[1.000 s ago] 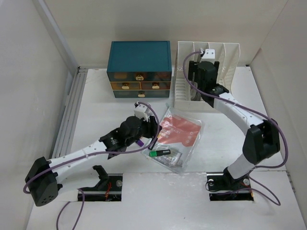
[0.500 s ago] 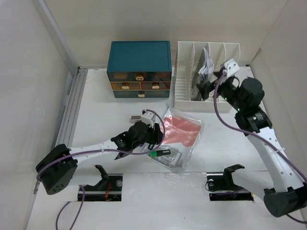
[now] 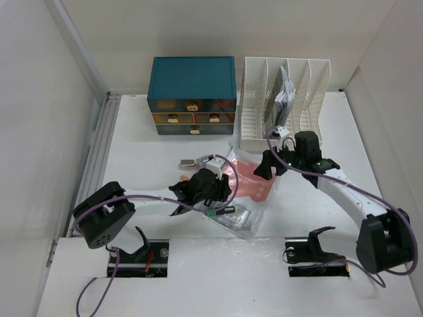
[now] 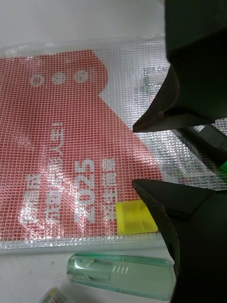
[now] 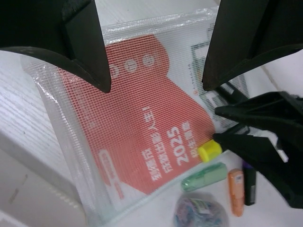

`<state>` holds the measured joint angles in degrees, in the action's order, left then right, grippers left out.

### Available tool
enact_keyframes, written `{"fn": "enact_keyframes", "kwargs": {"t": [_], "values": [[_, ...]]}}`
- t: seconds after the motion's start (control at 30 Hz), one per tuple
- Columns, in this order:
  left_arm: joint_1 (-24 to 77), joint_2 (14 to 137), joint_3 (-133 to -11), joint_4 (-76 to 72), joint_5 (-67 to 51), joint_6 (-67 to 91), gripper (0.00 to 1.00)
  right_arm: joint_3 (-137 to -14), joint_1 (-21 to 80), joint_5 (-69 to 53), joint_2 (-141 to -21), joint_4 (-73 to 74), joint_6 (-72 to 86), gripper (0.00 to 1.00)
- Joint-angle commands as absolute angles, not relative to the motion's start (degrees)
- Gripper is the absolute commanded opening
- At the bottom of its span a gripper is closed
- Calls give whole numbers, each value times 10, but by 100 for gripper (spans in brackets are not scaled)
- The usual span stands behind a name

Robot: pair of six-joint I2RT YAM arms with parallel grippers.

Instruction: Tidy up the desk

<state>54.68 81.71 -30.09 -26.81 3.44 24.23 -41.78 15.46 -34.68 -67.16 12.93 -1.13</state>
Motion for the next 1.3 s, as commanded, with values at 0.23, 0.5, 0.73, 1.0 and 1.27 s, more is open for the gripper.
{"fn": "enact_keyframes", "kwargs": {"t": [0.23,0.5,0.73,1.0,1.27], "values": [[549,880,-360,-309,40,210,41,-428,125,-219,-783,90,43,82],[549,923,-377,-332,29,215,41,-417,120,-172,-754,90,69,82],[549,941,-383,-344,23,221,41,-433,107,-185,-751,143,82,82],[549,952,-388,-350,18,231,41,-441,107,-183,-793,169,87,82],[549,957,-388,-355,23,236,41,-431,96,-183,-798,169,92,82]]}}
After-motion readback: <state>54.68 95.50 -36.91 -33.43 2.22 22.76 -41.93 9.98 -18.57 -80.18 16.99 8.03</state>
